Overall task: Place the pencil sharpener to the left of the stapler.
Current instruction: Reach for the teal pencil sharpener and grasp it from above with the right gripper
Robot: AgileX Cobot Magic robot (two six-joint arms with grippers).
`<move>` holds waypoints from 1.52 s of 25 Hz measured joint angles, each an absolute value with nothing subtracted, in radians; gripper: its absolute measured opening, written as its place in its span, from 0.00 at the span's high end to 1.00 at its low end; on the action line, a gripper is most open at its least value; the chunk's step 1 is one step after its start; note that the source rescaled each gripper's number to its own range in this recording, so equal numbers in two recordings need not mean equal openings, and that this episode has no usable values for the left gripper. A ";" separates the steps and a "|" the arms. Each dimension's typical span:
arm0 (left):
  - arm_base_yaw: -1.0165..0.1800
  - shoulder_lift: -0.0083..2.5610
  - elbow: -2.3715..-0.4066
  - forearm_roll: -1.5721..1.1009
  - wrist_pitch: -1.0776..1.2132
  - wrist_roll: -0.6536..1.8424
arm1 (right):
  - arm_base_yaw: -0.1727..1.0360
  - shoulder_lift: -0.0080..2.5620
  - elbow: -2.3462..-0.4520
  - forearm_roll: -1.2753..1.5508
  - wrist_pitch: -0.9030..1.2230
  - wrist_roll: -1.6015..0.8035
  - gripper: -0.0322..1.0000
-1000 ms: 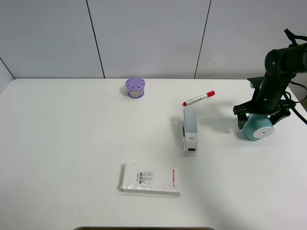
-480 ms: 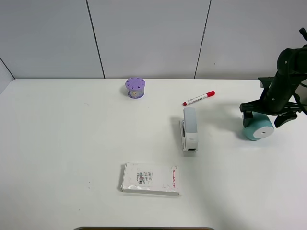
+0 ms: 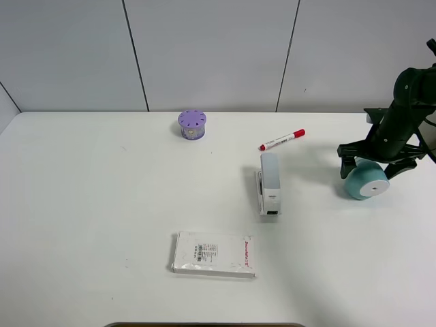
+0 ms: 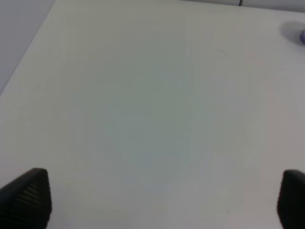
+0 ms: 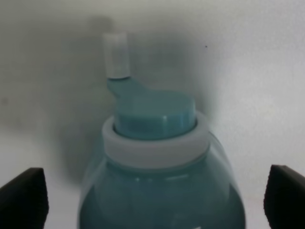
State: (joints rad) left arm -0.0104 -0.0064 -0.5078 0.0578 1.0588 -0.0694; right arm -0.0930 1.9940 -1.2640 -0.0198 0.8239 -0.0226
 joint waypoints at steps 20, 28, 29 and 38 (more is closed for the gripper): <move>-0.010 -0.006 -0.508 0.058 1.059 -0.069 | -0.093 2.055 -1.265 0.040 0.874 -0.073 0.04; -0.010 -0.006 -0.508 0.058 1.059 -0.069 | -0.093 2.055 -1.265 0.039 0.873 -0.073 0.33; -0.010 -0.006 -0.508 0.058 1.059 -0.069 | -0.093 2.055 -1.265 0.038 0.873 -0.073 0.41; -0.010 -0.006 -0.508 0.058 1.059 -0.069 | -0.093 2.055 -1.265 0.037 0.873 -0.070 0.96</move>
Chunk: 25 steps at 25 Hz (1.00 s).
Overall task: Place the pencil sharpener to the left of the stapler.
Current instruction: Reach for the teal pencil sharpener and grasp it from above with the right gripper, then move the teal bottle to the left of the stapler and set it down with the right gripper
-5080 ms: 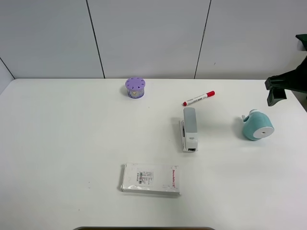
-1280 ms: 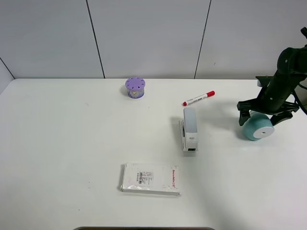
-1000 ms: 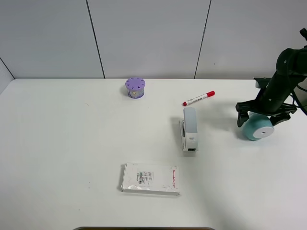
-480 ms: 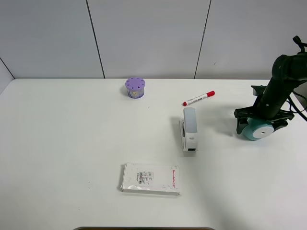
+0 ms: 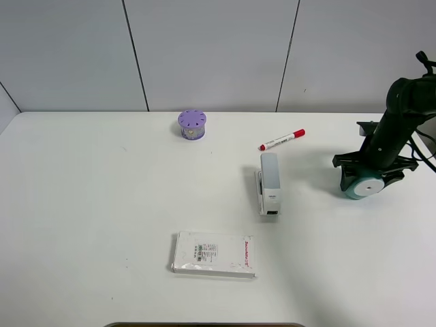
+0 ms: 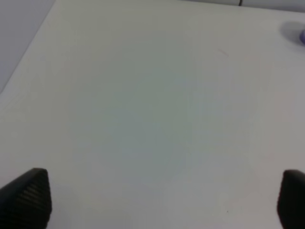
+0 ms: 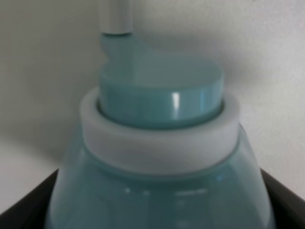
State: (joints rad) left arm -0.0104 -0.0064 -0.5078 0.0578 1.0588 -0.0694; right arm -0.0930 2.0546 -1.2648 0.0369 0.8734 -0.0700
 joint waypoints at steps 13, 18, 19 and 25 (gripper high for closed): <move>-0.010 -0.006 -0.508 0.058 1.059 -0.069 | -0.093 2.055 -1.265 0.037 0.876 -0.070 0.96; -0.010 -0.006 -0.508 0.058 1.059 -0.069 | -0.093 2.055 -1.265 0.031 0.877 -0.070 0.96; -0.010 -0.006 -0.508 0.058 1.059 -0.069 | -0.093 2.055 -1.265 0.031 0.877 -0.070 0.96; -0.010 -0.006 -0.508 0.058 1.059 -0.069 | -0.093 2.048 -1.265 0.030 0.887 -0.070 0.96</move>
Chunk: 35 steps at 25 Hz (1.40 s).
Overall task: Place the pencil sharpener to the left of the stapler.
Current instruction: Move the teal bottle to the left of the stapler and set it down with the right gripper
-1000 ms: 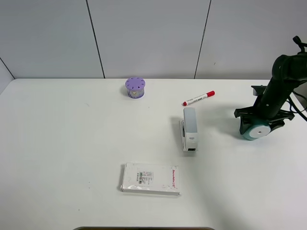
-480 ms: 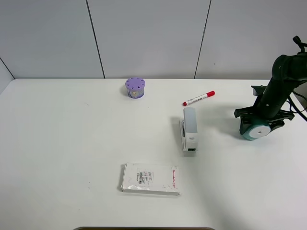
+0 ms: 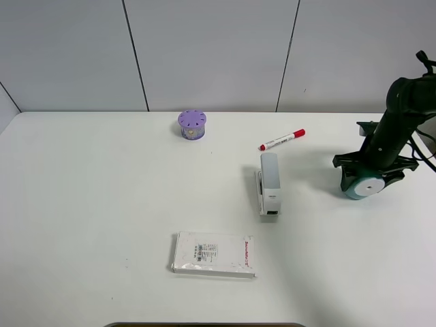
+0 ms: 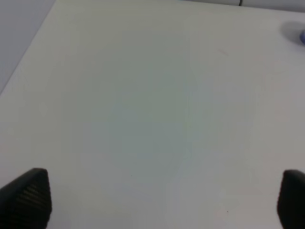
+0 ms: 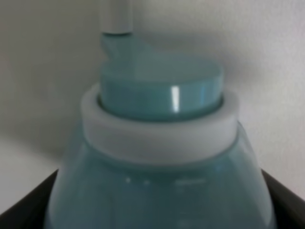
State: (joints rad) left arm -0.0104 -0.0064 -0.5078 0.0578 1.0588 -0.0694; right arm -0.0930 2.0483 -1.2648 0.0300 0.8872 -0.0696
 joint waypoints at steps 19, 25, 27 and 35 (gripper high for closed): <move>-0.010 -0.006 -0.508 0.058 1.059 -0.069 | -0.093 1.786 -1.265 0.158 0.899 -0.093 0.97; -0.010 -0.006 -0.508 0.058 1.059 -0.069 | -0.090 1.734 -1.265 0.254 0.933 -0.119 0.97; -0.010 -0.006 -0.508 0.058 1.059 -0.069 | -0.072 1.725 -1.265 0.258 0.937 -0.131 0.97; -0.010 -0.006 -0.508 0.058 1.059 -0.069 | 0.099 1.714 -1.265 0.244 0.955 -0.136 0.97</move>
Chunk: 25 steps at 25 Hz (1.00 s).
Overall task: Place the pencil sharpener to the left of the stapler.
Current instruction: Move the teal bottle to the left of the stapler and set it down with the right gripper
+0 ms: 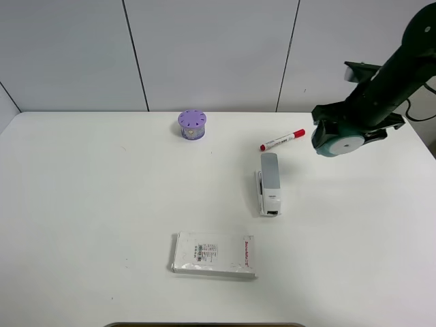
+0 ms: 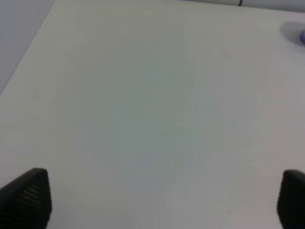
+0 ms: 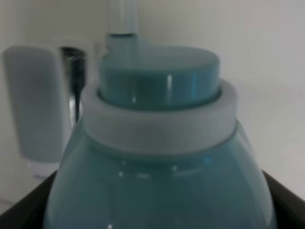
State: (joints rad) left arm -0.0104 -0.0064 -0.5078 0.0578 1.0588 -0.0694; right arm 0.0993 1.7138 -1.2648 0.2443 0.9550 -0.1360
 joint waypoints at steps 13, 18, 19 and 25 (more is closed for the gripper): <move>-0.010 -0.006 -0.508 0.058 1.059 -0.069 | 0.365 1.714 -1.265 0.217 0.935 -0.107 0.97; -0.010 -0.006 -0.508 0.058 1.059 -0.069 | 0.460 1.714 -1.265 0.212 0.926 -0.103 0.97; -0.010 -0.006 -0.508 0.058 1.059 -0.069 | 0.475 1.714 -1.265 0.212 0.925 -0.100 0.97; -0.010 -0.006 -0.508 0.058 1.059 -0.069 | 0.565 1.763 -1.265 0.213 0.908 -0.093 0.97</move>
State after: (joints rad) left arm -0.0104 -0.0064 -0.5078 0.0578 1.0588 -0.0694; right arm 0.5647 1.7626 -1.2648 0.2133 0.9082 -0.0926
